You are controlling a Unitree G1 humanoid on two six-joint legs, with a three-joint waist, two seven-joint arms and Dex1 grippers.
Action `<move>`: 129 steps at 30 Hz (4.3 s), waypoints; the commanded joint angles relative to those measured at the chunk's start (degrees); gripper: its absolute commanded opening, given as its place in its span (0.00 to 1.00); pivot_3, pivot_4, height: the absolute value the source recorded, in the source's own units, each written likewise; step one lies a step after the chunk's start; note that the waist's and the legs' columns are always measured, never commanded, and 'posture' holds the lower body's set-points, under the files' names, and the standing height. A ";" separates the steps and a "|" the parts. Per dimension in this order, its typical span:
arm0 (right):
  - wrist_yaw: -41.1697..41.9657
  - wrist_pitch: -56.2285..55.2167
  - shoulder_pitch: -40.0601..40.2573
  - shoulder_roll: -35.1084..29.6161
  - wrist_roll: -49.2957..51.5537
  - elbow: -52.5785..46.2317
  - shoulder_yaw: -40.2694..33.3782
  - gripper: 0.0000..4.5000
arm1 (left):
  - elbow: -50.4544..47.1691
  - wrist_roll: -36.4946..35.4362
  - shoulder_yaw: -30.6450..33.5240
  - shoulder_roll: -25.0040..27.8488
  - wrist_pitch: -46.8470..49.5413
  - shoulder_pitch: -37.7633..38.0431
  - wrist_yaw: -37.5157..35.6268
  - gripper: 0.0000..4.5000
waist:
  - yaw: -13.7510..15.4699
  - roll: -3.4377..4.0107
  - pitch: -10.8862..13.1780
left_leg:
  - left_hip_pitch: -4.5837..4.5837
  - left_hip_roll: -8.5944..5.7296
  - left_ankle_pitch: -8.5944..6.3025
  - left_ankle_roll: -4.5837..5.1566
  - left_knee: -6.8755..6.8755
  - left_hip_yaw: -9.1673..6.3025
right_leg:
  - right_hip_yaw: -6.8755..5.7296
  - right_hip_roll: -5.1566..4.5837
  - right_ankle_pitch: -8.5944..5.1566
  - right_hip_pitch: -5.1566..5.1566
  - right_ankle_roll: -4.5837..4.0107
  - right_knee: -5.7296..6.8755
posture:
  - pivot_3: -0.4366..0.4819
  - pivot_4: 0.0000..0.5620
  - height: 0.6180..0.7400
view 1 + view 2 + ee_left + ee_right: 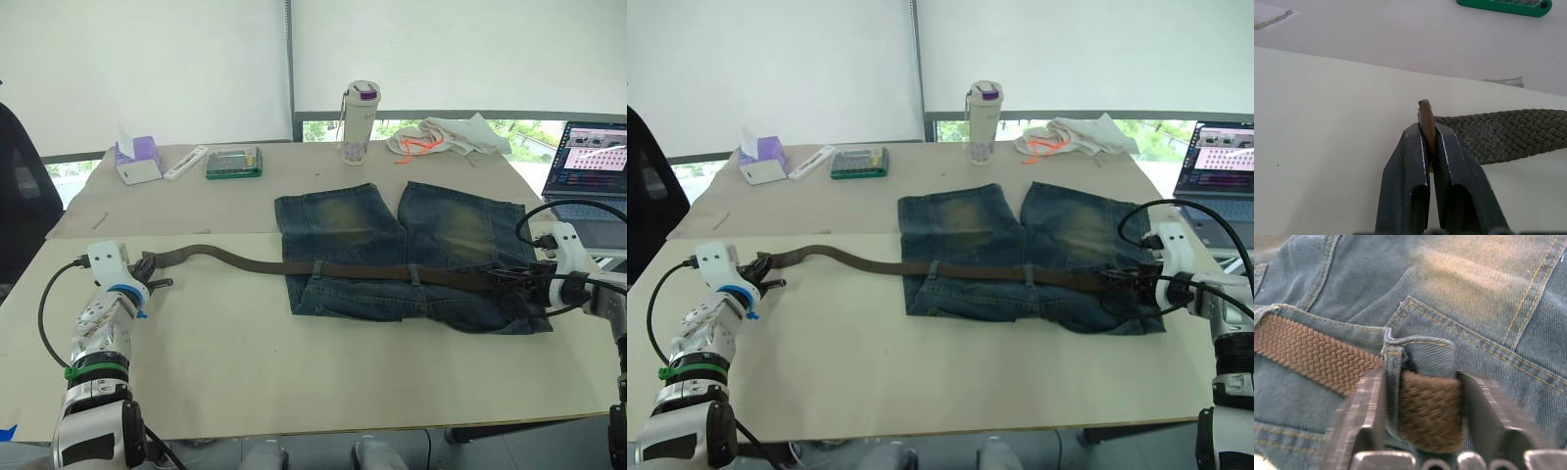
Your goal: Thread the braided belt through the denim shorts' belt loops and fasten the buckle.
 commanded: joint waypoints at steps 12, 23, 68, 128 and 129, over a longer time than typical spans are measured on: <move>-2.62 0.87 2.80 1.42 5.26 -8.85 -10.07 0.05 | 7.29 10.72 -5.20 6.37 0.05 -5.80 11.13 0.92 | 0.12 0.05 -0.03 | 0.03 -0.06 0.00 0.00 0.00 0.00 | 0.01 0.00 0.00 -0.04 0.00 0.10 | 0.48 0.27 1.00; -5.71 3.97 6.46 3.91 7.12 -15.59 -11.88 0.05 | -14.36 0.55 -15.72 -4.40 10.63 -14.12 -19.62 1.00 | 1.20 0.02 -0.01 | -0.24 -0.12 0.04 -0.09 0.20 0.15 | -0.08 -0.09 0.03 -0.02 0.02 0.02 | 0.48 0.27 1.00; -16.38 -42.26 -17.38 20.53 -7.18 19.29 -5.06 0.05 | 29.51 18.64 -19.99 -16.09 -18.75 -41.30 -12.14 0.00 | -0.98 -0.16 0.18 | -0.16 -0.18 -0.01 0.03 0.32 0.21 | 0.00 0.04 0.01 -0.11 0.06 0.58 | 0.48 0.27 1.00; -1.18 -20.12 25.88 -15.67 45.36 -37.16 7.70 0.99 | 15.99 2.79 -19.92 5.70 -20.00 -21.70 -71.91 1.00 | 0.48 -0.27 0.20 | 0.18 0.18 -0.36 0.62 0.81 0.53 | 0.24 0.09 -0.14 0.08 -0.02 0.67 | 0.48 0.27 1.00; -1.40 -17.87 24.72 -14.49 44.81 -37.48 7.99 0.99 | 13.47 1.51 -20.07 4.63 -16.24 -21.70 -71.91 1.00 | 0.44 -0.27 0.20 | 0.10 0.17 -0.36 0.62 0.83 0.42 | 0.17 0.09 -0.14 0.04 -0.02 0.67 | 0.48 0.27 1.00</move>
